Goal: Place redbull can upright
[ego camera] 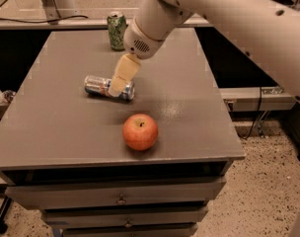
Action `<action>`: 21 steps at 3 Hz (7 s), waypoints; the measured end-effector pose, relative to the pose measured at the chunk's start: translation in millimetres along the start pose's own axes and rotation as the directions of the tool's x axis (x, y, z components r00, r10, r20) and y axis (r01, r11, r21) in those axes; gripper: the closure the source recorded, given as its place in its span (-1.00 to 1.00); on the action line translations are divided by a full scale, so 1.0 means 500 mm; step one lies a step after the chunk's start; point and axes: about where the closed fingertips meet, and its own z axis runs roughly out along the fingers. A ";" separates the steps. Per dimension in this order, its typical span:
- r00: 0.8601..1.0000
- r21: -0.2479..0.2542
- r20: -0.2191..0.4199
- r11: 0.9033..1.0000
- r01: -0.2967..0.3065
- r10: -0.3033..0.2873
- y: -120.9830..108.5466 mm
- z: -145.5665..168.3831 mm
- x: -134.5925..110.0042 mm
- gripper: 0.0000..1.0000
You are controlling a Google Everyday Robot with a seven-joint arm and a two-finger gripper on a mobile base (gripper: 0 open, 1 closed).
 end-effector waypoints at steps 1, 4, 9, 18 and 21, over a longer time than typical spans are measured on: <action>0.999 -0.020 -0.004 0.999 -0.038 0.038 -0.028 0.047 -0.027 -1.00; 0.998 -0.073 -0.055 0.996 -0.041 0.037 -0.011 0.157 -0.091 -1.00; 0.971 -0.099 -0.231 0.994 0.044 -0.066 0.026 0.207 -0.064 -0.22; 0.658 0.124 0.751 0.990 -0.064 -0.051 -0.076 -0.069 -0.113 1.00; 0.550 0.090 0.835 0.980 -0.177 0.022 -0.079 -0.117 0.001 1.00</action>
Offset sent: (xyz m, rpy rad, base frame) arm 0.0417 0.0702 -0.0403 0.0286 0.1270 -0.0439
